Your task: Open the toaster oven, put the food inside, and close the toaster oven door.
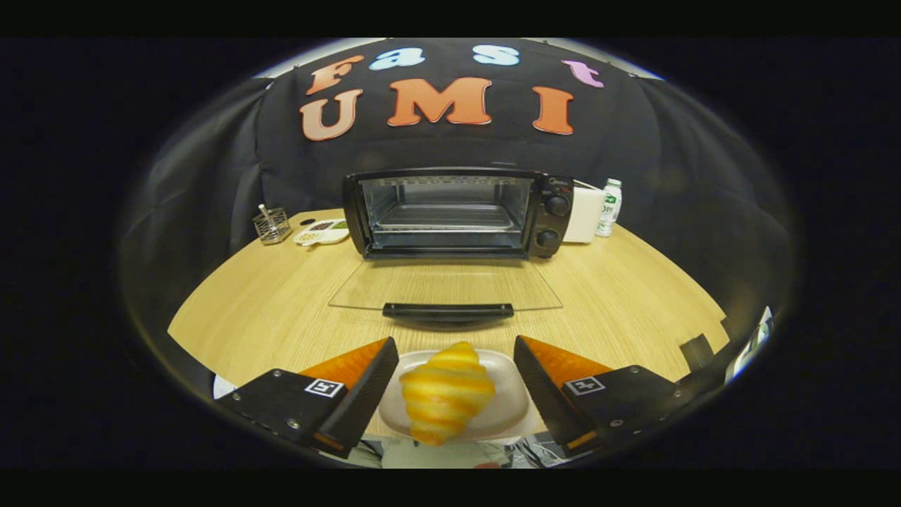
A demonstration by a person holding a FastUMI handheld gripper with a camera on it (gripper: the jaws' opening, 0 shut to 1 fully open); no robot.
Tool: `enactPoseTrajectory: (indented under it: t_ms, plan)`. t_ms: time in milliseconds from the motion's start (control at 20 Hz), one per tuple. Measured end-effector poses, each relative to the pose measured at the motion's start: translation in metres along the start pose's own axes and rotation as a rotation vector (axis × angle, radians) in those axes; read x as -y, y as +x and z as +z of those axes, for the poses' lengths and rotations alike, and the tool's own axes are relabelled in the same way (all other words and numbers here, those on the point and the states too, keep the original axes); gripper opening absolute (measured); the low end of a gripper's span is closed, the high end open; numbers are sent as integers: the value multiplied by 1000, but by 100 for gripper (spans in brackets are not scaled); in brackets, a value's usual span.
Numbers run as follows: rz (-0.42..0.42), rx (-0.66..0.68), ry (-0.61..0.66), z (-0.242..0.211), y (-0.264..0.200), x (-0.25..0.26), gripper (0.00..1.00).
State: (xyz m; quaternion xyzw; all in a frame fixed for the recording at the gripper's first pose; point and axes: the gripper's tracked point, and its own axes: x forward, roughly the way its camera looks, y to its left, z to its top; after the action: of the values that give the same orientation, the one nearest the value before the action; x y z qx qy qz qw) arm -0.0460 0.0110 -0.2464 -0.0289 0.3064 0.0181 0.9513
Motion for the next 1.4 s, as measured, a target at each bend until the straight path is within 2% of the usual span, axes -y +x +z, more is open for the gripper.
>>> enactPoseTrajectory:
  t_ms: [300,600,900,1000,1150,1400]
  plan:
    - [-5,-59,-19,-48,-15,-4,98]
    - [-28,-118,11,-77,-2,1,99]
    - [-21,-107,12,-77,4,-5,98]
    - [-15,-110,15,-76,4,-7,90]
    - [-22,-116,-5,-75,3,-8,70]
    - [-15,-103,26,-67,4,-14,54]
